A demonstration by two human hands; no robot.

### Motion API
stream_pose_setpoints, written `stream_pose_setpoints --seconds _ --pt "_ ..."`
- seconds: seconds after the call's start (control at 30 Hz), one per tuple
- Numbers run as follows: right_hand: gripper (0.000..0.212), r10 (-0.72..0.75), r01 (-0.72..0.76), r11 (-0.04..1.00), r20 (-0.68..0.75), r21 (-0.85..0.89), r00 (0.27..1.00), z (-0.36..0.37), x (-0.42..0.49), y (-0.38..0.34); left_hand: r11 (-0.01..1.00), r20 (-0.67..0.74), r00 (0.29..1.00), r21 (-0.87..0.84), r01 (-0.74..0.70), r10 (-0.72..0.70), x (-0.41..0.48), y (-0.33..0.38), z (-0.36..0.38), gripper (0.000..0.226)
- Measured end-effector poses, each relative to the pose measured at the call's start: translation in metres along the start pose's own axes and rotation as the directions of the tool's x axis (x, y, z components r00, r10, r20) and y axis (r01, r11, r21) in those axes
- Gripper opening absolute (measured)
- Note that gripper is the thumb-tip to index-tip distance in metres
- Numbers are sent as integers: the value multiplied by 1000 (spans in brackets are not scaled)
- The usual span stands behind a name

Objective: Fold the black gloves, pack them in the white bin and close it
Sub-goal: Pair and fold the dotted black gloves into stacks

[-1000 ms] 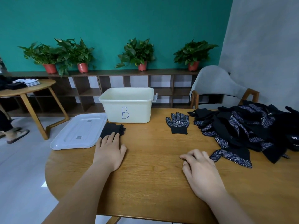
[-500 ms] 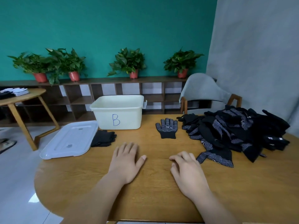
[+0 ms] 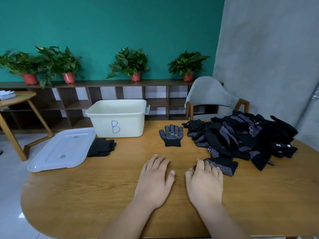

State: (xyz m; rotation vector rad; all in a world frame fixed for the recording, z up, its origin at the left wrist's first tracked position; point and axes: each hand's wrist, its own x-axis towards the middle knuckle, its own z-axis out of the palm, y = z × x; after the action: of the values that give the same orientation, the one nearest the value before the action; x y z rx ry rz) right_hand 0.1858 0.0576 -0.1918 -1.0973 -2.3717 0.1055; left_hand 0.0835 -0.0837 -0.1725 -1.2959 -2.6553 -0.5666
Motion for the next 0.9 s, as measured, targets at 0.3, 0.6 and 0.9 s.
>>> stream_pose_setpoints --seconds 0.3,0.6,0.9 --pt "35 -81 113 987 -249 118 965 -15 -1 1 998 -70 997 -52 -32 29 -2 -2 3 62" --pt "34 -190 183 914 -16 363 982 -19 -2 1 979 -117 977 -82 -188 178 -11 5 -5 52" --pt "35 -90 98 798 -43 595 995 -28 0 8 983 -49 982 -7 -181 181 -11 7 -2 54"
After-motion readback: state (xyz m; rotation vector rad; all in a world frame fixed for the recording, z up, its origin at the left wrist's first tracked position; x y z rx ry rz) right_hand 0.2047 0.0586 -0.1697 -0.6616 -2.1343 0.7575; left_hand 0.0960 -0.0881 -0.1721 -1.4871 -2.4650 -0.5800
